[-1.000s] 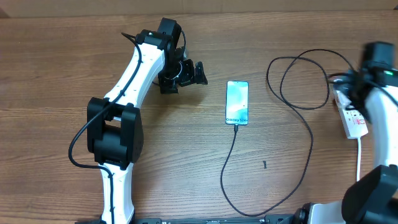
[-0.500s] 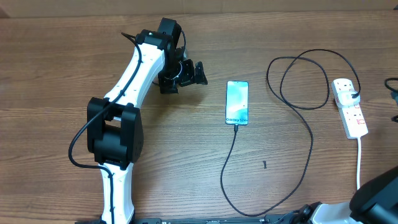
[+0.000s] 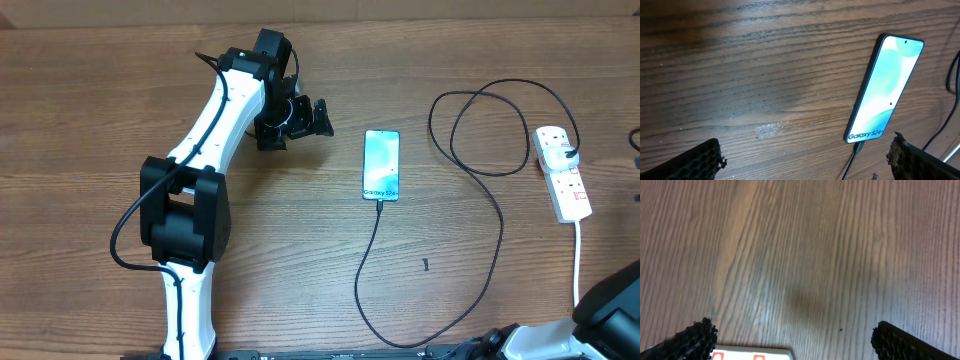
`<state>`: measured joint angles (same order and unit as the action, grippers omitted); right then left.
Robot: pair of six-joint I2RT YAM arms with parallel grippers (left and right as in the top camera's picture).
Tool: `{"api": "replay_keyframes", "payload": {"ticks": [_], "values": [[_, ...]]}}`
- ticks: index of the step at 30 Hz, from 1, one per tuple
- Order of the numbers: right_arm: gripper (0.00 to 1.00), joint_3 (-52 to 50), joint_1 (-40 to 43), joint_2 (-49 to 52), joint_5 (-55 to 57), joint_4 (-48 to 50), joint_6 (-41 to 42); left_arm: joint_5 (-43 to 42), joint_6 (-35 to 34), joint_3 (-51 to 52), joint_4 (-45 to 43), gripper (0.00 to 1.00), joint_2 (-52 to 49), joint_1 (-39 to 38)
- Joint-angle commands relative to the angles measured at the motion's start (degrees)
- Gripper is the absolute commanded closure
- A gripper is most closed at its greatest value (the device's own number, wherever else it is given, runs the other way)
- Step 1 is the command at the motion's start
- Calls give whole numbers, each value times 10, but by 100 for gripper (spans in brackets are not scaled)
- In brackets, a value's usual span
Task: Plug charger to phone and switch on socket
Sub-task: 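Move the right gripper right toward the white power strip, then lower the right gripper onto the power strip's orange switch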
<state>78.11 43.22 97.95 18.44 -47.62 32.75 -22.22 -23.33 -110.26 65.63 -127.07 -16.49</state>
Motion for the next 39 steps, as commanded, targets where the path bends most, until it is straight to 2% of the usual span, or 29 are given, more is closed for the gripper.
{"api": "replay_keyframes", "payload": {"ticks": [1, 16, 21, 29, 39], "values": [[0, 0, 10, 2, 7, 9, -1, 2, 15, -5, 1, 0, 15, -2], [0, -43, 15, 30, -34, 24, -2, 2, 15, -5, 1, 0, 15, -2], [0, -62, 14, 60, -147, 59, -87, 2, 15, -5, 1, 0, 15, -2], [0, -62, 14, 79, -156, 81, -108, 4, 15, -5, 1, 0, 15, -2], [0, -62, -21, 90, -173, 113, -183, 4, 15, -5, 1, 0, 15, -2]]}}
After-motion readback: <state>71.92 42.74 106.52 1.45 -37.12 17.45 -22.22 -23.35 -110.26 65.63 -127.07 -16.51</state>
